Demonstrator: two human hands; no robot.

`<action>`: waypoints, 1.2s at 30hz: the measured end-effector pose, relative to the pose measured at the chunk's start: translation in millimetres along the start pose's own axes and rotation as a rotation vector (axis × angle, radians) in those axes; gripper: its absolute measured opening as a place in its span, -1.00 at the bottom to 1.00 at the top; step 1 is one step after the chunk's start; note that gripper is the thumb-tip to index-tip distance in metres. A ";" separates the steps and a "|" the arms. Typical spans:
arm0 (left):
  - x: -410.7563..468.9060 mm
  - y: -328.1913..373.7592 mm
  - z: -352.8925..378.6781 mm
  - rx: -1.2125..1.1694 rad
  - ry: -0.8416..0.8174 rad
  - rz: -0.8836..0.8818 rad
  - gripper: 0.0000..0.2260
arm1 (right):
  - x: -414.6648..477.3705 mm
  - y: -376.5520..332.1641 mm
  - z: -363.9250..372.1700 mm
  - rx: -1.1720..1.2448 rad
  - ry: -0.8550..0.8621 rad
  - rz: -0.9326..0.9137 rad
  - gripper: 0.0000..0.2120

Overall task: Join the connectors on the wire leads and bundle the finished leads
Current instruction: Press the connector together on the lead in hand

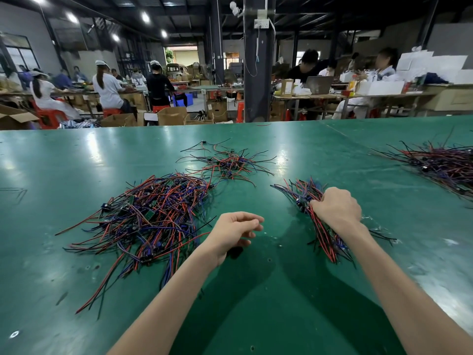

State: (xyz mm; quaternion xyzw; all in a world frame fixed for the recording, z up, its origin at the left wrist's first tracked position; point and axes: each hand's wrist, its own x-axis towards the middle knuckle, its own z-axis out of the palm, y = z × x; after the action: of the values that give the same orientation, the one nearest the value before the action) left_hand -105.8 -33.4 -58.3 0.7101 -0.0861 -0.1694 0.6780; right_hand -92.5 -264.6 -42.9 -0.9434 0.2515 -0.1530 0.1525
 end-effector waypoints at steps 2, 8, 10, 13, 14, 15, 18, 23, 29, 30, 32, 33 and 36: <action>-0.2 -1.9 1.9 0.023 -0.018 0.017 -0.90 | -0.2 -0.2 6.3 -0.029 0.050 -0.129 -0.76; -0.4 -4.7 4.5 0.013 -0.010 0.040 -0.91 | -3.5 -0.9 29.9 -0.252 -0.201 -0.501 -0.54; -0.3 -5.3 4.7 0.009 0.002 0.060 -0.90 | -1.4 -0.5 35.2 -0.298 -0.242 -0.487 -0.57; 0.9 -8.9 5.4 0.181 0.073 0.139 -0.87 | 1.2 0.9 35.9 -0.294 -0.227 -0.450 -0.59; 1.5 -10.4 5.8 0.282 0.110 0.186 -0.87 | 1.2 0.7 35.7 -0.289 -0.216 -0.446 -0.60; 2.0 -11.6 6.4 0.373 0.142 0.240 -0.86 | 0.3 0.3 35.6 -0.278 -0.200 -0.444 -0.60; 1.5 -13.1 7.0 0.547 0.188 0.402 -0.84 | -4.6 -3.3 35.4 -0.228 -0.116 -0.463 -0.64; -1.1 -10.0 0.5 0.760 0.234 0.569 -0.87 | -18.4 -19.2 37.3 -0.118 -0.013 -0.568 -0.68; -3.7 10.4 -29.0 1.030 0.522 0.653 -0.84 | -40.8 -36.9 46.9 -0.037 -0.121 -0.685 -0.67; -3.3 13.3 -35.0 1.109 0.607 0.601 -0.84 | -43.8 -38.6 48.1 -0.029 -0.137 -0.694 -0.68; -3.2 17.4 -45.6 1.252 0.733 0.368 -0.84 | -47.5 -40.8 49.3 -0.010 -0.157 -0.704 -0.68; -4.2 18.3 -49.6 1.311 0.741 0.217 -0.84 | -48.6 -41.4 49.4 -0.002 -0.162 -0.706 -0.68; -5.4 14.9 -54.9 1.425 0.637 -0.091 -0.84 | -49.5 -42.1 48.2 0.007 -0.183 -0.698 -0.68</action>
State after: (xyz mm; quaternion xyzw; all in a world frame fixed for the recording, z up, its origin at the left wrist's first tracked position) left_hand -89.6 18.8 -41.5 0.9914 0.0538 0.1112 0.0429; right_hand -97.8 -193.8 -81.7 -0.9818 -0.1011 -0.1115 0.1161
